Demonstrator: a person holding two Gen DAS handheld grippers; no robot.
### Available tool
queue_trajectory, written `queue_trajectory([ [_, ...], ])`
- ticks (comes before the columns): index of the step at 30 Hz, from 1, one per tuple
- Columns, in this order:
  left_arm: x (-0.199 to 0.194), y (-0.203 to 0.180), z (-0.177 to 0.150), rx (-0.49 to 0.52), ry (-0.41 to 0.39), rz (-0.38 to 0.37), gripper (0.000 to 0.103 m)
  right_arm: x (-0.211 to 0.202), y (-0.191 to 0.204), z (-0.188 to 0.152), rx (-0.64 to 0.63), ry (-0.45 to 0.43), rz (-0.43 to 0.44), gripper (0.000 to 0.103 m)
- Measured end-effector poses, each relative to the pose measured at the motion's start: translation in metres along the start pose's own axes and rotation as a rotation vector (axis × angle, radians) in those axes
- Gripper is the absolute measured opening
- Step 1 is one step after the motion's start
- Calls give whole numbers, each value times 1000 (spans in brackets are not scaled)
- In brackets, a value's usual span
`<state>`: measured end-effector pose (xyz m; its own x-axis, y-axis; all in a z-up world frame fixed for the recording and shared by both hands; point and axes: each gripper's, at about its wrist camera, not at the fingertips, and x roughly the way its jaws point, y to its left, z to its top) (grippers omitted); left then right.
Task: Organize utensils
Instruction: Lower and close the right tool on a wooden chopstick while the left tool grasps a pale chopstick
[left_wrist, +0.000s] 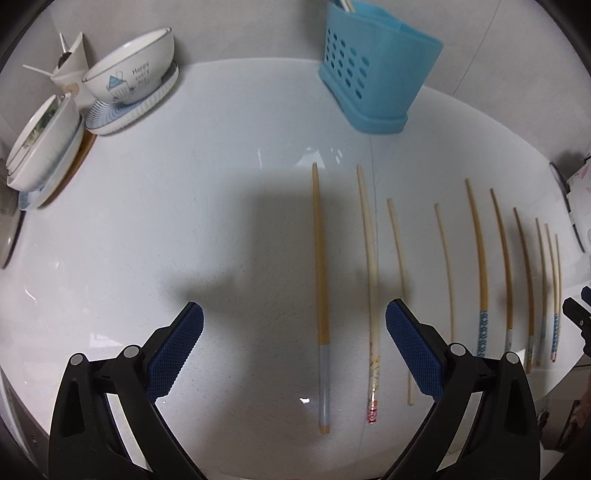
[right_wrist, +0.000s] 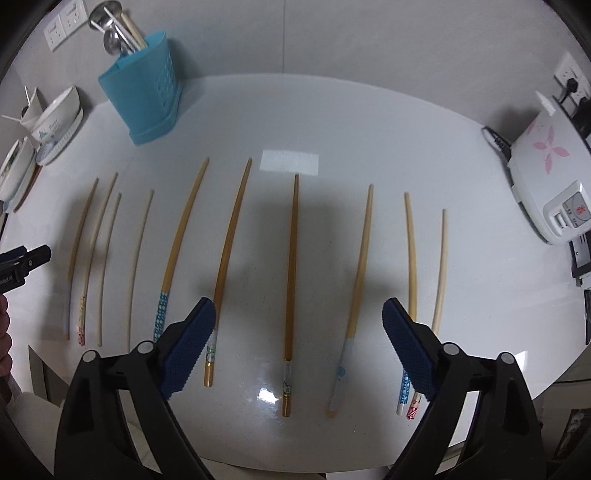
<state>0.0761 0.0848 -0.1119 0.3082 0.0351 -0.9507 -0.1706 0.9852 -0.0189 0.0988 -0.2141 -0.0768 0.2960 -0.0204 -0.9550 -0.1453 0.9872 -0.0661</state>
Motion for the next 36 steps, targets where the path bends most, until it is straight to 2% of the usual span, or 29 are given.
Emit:
queue_trajectory([
  [5,23,-3,-4,27,59,9,96,23,-1,-2,4,97,8,74],
  [7,32,-4,-5,30,86,9,95,31,0,-2,8,128,12,66],
  [13,48,-3,-9,22,162,11,88,49,3,1,-2,209,13,49],
  [17,58,-1,-13,13,202,-2,83,59,4,3,-8,249,15,41],
  [24,64,-2,-12,13,255,25,74,83,5,9,-15,315,-6,25],
  [27,62,-4,-5,21,286,24,66,90,7,11,-12,330,0,22],
  [30,62,-8,-5,43,306,21,52,96,2,14,-8,346,8,19],
  [32,61,-10,-5,51,316,21,37,101,4,16,-2,361,6,19],
  [36,58,-18,-5,65,333,25,15,109,2,16,8,380,16,19],
])
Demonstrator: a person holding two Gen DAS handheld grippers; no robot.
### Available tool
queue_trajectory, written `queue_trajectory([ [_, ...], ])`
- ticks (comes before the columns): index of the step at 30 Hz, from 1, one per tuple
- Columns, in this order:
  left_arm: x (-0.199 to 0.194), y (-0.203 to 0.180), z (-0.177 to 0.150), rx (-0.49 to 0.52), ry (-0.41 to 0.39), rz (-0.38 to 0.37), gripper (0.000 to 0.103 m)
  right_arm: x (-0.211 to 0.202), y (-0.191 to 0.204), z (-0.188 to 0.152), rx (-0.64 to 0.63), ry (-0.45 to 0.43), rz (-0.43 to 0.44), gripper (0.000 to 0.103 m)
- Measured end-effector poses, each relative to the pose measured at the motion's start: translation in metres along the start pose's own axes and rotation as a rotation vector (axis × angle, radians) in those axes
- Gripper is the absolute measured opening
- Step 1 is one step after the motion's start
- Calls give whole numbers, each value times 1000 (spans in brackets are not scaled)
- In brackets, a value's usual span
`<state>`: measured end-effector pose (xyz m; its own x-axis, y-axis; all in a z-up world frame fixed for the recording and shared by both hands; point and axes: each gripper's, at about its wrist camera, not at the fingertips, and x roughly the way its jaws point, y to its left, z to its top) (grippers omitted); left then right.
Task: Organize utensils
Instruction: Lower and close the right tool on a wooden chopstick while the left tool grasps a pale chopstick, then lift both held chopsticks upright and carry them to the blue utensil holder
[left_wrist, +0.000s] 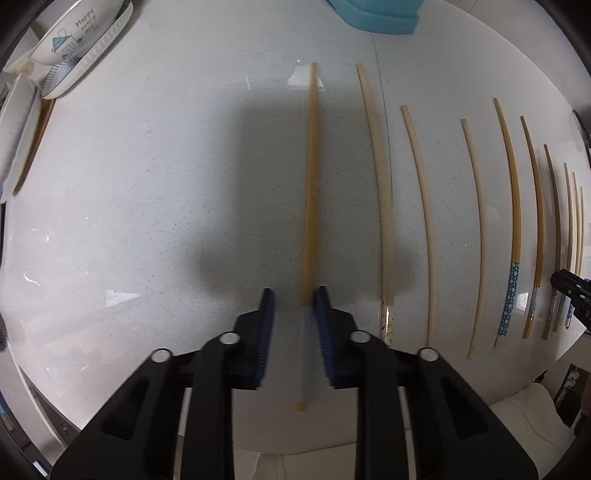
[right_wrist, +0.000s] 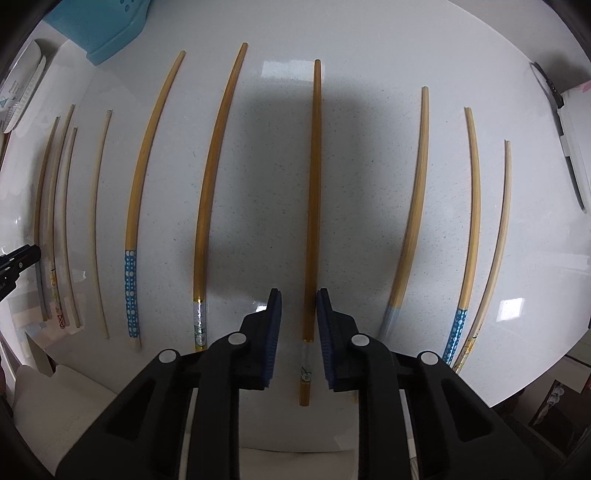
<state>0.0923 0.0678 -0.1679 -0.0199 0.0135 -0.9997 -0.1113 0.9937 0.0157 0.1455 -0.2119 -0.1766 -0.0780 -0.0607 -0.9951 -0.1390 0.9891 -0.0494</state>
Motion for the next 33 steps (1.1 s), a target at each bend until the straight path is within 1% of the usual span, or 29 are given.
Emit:
queue_trajectory([
  [1,-1,-4,1,7,6,1,9,2,-1,2,3,4,3,19],
  [4,-4,-5,0,11,14,-10,7,5,1,3,9,12,4,18],
  [5,-5,-4,0,8,16,-12,7,7,0,3,11,14,7,15],
  [6,-6,-4,-1,6,16,-18,7,9,-1,4,14,20,12,6],
  [10,-10,-1,0,7,14,-28,7,11,-9,5,27,25,19,6],
  [11,-12,-6,0,8,14,-28,7,10,-10,6,32,25,21,6],
  [17,-8,0,1,13,-1,-42,7,5,-16,-2,50,14,36,6],
  [19,-11,-1,0,13,-9,-35,7,4,-20,-3,55,8,45,6],
  [20,-13,-2,-1,12,-12,-32,7,-3,-28,-7,57,7,53,6],
  [23,-21,3,-3,14,-25,-37,7,-10,-32,-9,66,-2,74,6],
  [28,-35,6,-7,13,-65,-55,7,-33,-30,-15,75,-40,100,6],
  [33,-47,9,-10,4,-104,-71,7,-52,-37,-19,87,-103,123,6],
])
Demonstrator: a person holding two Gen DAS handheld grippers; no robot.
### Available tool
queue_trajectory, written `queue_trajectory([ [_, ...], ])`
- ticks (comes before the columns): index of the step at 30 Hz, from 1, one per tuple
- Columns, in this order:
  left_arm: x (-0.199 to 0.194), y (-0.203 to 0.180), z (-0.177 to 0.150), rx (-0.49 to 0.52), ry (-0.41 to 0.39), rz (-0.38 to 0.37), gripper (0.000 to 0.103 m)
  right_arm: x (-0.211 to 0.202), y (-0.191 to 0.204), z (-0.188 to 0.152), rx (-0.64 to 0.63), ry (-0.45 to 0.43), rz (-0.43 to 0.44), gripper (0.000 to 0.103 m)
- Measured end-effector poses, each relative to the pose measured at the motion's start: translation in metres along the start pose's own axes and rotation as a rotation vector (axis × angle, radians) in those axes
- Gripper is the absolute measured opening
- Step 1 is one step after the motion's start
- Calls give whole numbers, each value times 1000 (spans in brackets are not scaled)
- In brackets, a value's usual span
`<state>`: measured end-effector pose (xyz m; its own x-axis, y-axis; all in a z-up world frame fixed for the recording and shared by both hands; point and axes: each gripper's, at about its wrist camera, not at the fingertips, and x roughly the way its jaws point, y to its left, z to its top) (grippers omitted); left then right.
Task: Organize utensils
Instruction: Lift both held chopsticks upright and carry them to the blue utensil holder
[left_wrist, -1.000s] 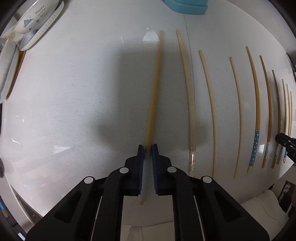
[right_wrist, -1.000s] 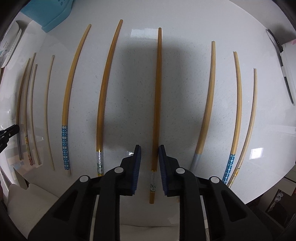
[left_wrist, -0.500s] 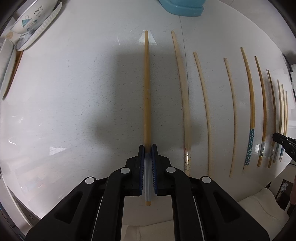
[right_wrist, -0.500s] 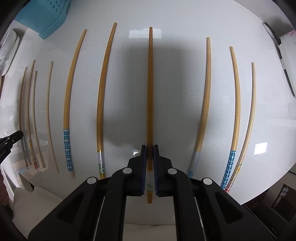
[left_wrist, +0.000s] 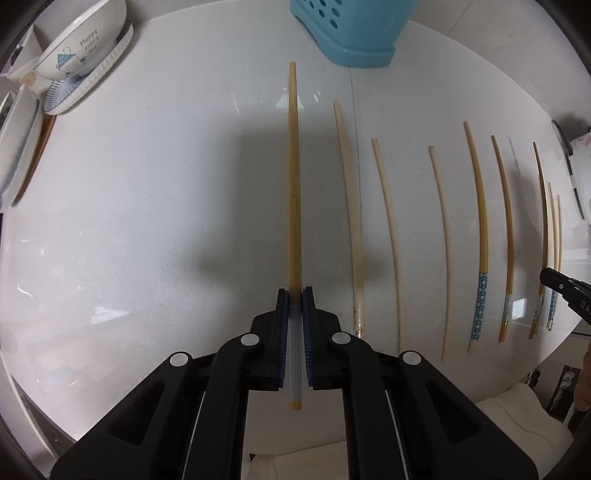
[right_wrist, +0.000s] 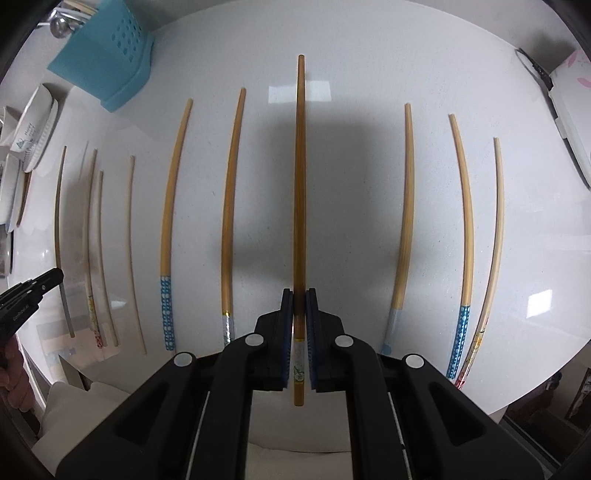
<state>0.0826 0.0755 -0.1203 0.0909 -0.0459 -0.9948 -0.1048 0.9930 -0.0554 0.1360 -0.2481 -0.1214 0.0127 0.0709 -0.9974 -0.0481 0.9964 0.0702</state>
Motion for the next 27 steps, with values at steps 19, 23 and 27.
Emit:
queue_trajectory([
  [19,-69,4,-2,30,-317,-69,7,-90,-7,-7,-6,-282,59,6],
  [23,-80,-1,6,32,-359,-76,7,-105,-11,-7,-9,-314,74,6],
  [27,-93,-4,13,39,-410,-89,7,-121,-13,-12,-11,-374,85,6],
])
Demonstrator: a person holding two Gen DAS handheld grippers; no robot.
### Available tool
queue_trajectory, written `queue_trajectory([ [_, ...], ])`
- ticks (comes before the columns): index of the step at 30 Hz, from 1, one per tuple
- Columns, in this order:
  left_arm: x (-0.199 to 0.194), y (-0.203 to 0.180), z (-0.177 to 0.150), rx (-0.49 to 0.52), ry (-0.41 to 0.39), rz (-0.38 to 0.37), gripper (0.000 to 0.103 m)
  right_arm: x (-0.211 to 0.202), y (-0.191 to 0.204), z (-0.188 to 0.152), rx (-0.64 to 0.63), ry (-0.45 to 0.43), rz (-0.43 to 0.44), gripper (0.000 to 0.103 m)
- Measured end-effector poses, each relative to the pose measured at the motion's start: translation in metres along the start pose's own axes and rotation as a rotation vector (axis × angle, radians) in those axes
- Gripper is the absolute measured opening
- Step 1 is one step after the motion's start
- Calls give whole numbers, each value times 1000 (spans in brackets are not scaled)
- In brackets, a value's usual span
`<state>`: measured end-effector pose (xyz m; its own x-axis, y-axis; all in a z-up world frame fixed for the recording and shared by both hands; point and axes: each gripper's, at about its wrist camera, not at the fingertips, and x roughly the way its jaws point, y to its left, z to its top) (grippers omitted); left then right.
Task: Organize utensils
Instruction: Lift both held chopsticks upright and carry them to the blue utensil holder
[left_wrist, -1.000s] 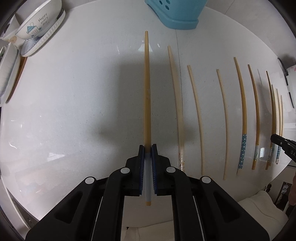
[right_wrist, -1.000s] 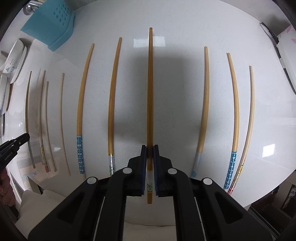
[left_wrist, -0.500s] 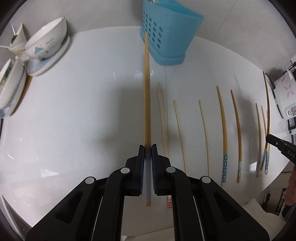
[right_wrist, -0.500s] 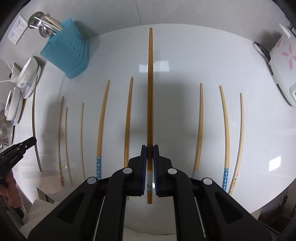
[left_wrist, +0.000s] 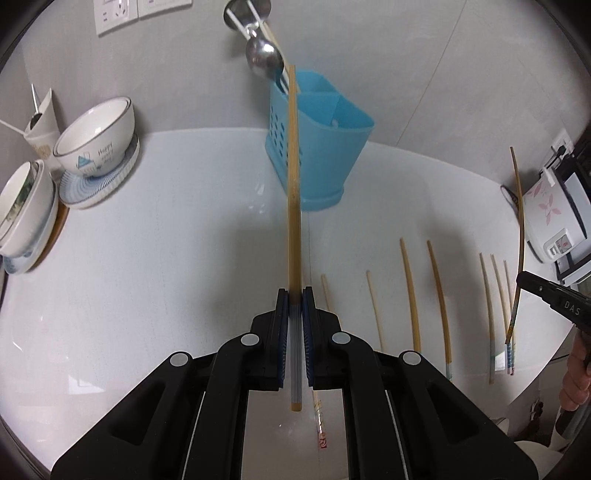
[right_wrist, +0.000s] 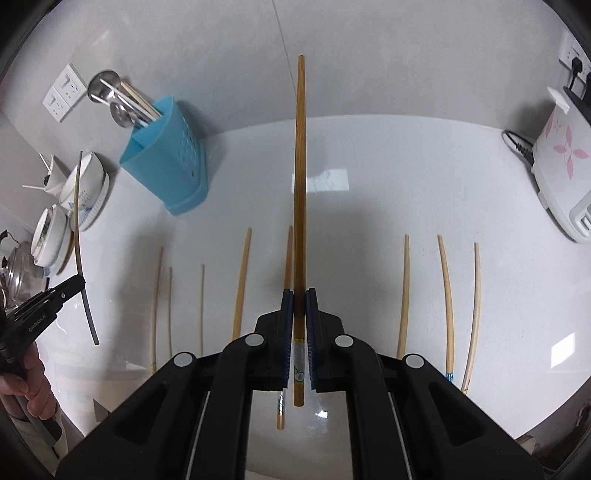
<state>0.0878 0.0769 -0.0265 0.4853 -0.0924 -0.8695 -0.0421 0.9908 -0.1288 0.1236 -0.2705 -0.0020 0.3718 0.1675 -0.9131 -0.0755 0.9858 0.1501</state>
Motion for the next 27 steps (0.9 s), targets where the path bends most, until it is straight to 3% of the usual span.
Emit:
queue_trajectory([
  [27,-38,-33,93,74,-367,-109,7,-56,34,59,-53,-345,-3,6],
])
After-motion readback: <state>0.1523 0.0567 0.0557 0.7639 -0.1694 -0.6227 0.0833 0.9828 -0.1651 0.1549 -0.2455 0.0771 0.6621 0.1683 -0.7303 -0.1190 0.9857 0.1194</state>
